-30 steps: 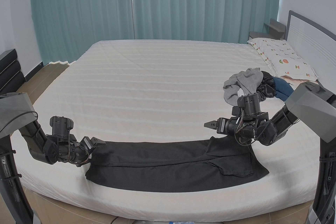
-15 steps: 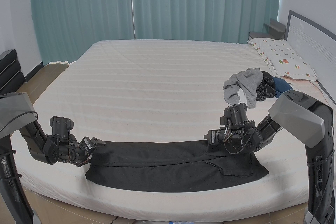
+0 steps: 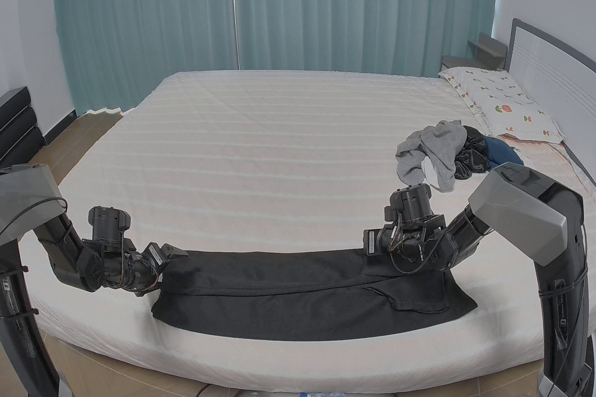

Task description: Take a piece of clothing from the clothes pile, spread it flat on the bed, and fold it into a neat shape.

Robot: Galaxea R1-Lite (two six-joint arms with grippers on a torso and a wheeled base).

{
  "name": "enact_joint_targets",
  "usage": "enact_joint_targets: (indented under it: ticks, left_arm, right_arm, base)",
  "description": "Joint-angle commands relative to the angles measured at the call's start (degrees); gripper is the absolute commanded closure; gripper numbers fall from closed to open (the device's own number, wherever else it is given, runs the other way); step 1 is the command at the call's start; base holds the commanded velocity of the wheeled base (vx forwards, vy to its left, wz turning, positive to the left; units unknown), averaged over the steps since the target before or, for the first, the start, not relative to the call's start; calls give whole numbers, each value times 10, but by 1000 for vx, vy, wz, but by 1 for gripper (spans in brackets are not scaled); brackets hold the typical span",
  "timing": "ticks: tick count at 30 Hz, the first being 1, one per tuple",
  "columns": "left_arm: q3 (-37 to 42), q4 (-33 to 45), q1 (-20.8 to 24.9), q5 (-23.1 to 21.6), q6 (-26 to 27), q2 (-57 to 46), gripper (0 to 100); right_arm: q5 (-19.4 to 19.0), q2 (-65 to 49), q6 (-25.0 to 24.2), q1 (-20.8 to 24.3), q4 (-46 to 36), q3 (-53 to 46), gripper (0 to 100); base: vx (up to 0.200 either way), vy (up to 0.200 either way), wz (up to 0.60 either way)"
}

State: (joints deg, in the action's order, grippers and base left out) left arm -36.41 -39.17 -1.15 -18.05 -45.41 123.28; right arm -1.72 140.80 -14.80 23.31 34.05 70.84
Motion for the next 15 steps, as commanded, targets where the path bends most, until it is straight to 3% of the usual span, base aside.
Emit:
enact_joint_targets:
  ticks: [1, 6, 7, 15]
  left_arm:
    - [0, 0, 0, 0, 0, -1, 0]
    - [0, 0, 0, 0, 0, -1, 0]
    - [0, 0, 0, 0, 0, -1, 0]
    - [1, 0, 0, -1, 0, -1, 0]
  right_arm:
    - [0, 0, 1, 9, 1, 2, 100]
    - [0, 2, 2, 11, 1, 4, 100]
    - [0, 2, 2, 11, 1, 4, 0]
    - [-8, -24, -32, -5, 23, 3, 0]
  base:
    - [0, 0, 0]
    - [0, 0, 0]
    - [0, 0, 0]
    - [0, 0, 0]
